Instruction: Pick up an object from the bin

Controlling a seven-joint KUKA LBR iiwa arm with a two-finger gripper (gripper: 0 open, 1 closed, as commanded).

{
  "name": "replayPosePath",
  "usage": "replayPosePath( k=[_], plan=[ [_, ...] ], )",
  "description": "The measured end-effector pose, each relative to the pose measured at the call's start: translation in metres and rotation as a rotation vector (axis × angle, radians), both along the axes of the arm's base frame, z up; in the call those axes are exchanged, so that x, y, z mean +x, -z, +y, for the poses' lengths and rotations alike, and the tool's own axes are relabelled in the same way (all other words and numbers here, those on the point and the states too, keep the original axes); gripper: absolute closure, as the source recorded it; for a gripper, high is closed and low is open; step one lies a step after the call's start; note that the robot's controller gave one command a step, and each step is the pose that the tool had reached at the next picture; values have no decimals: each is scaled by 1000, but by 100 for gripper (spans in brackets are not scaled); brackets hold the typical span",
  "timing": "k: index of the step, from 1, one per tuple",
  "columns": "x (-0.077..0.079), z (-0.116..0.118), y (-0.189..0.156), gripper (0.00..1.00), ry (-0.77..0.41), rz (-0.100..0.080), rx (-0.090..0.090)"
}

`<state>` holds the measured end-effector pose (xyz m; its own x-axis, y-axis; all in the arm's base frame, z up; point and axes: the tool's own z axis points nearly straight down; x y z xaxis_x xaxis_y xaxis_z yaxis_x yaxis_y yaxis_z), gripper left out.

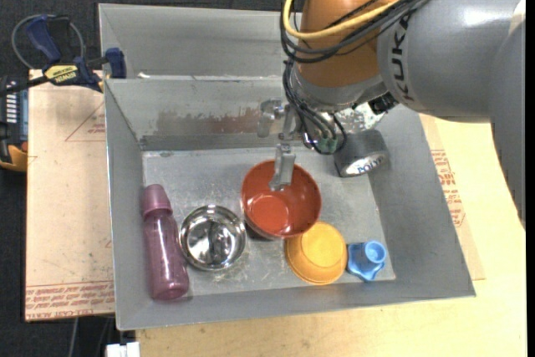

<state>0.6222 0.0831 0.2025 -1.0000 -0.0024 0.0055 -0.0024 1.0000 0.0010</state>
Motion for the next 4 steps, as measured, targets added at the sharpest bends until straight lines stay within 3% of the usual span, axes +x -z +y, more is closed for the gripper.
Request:
replayPosePath(
  k=[1, 2, 3, 4],
  plan=[
    [2, -1, -4, 0, 3, -7, 0],
    [6, -76, 67, 0, -9, -6, 1],
    [-2, -78, 59, 0, 4, -18, 6],
    [27, -54, 62, 0, 38, -11, 4]
  ],
)
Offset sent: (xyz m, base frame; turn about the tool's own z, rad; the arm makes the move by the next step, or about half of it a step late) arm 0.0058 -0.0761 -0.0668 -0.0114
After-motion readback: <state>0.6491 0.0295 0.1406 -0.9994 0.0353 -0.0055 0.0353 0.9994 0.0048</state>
